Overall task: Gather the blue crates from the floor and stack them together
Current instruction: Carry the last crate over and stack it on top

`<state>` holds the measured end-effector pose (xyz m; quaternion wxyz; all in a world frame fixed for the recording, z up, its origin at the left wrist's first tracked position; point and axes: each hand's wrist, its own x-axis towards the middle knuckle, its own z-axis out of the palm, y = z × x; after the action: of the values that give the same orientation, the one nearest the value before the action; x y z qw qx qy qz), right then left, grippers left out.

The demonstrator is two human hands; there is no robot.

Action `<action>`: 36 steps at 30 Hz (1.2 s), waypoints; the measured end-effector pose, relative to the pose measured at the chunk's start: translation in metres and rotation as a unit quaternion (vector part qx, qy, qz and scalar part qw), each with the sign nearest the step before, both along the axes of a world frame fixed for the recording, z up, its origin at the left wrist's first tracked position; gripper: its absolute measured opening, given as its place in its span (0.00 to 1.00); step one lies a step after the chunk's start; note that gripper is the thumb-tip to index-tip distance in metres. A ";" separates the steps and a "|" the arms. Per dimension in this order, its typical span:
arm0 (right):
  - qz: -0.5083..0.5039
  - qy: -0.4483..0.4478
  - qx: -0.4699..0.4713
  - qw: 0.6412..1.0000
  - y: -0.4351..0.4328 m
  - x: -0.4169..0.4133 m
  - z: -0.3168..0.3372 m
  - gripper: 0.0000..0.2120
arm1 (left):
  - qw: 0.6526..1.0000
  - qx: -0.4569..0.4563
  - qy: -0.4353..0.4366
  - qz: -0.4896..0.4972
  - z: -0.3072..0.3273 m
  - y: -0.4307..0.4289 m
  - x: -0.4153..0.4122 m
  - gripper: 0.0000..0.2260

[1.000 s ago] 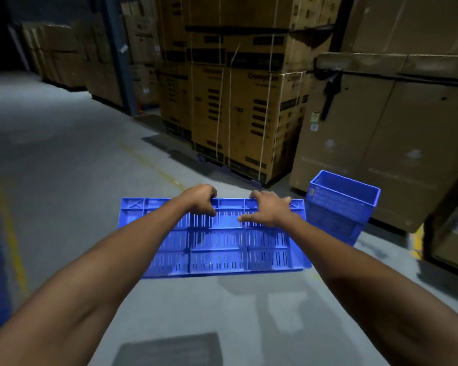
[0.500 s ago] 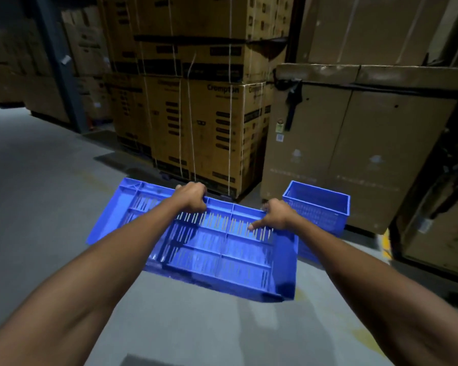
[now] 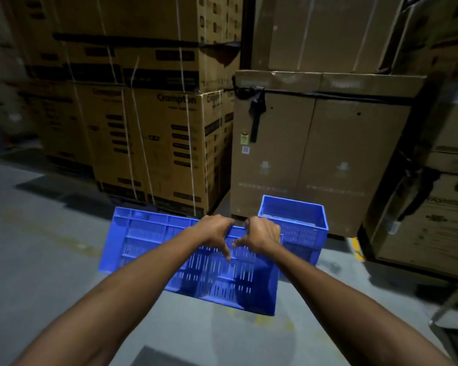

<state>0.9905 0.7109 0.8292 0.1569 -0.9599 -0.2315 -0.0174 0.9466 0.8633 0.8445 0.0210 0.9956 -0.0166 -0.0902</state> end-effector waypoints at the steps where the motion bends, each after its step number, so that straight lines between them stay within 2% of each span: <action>1: -0.007 0.001 0.008 1.000 0.004 0.014 -0.007 0.25 | 1.000 -0.003 0.009 -0.004 0.000 0.004 0.018 0.32; 5: -0.026 -0.004 0.022 0.999 0.020 0.081 -0.028 0.26 | 0.999 -0.017 0.037 -0.013 -0.006 0.022 0.097 0.22; 12: 0.003 -0.038 0.006 0.999 0.043 0.235 -0.037 0.26 | 0.997 -0.053 0.051 0.000 -0.017 0.046 0.250 0.19; 15: 0.017 -0.071 0.001 0.997 0.053 0.299 -0.018 0.27 | 0.997 -0.074 0.016 0.011 -0.006 0.059 0.313 0.17; 20: 0.043 -0.075 -0.050 0.995 0.071 0.392 0.005 0.18 | 0.996 -0.042 -0.084 0.010 -0.001 0.079 0.393 0.14; 22: 0.041 -0.081 -0.082 0.992 0.077 0.426 0.007 0.15 | 0.994 -0.041 -0.102 0.014 -0.007 0.089 0.423 0.13; 26: 0.035 -0.113 -0.089 0.989 0.101 0.480 0.000 0.12 | 0.991 -0.045 -0.129 0.008 -0.020 0.116 0.481 0.11; 30: 0.019 -0.140 -0.067 0.988 0.129 0.539 -0.032 0.10 | 0.986 -0.050 -0.158 -0.015 -0.054 0.148 0.546 0.10; 36: -0.004 -0.173 -0.035 0.984 0.154 0.625 -0.130 0.11 | 0.979 -0.012 -0.197 -0.047 -0.142 0.171 0.635 0.08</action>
<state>1.6153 0.8644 0.6987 0.0812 -0.9482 -0.2519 -0.1755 1.5813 1.0347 0.7024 0.0249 0.9917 -0.0680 0.1067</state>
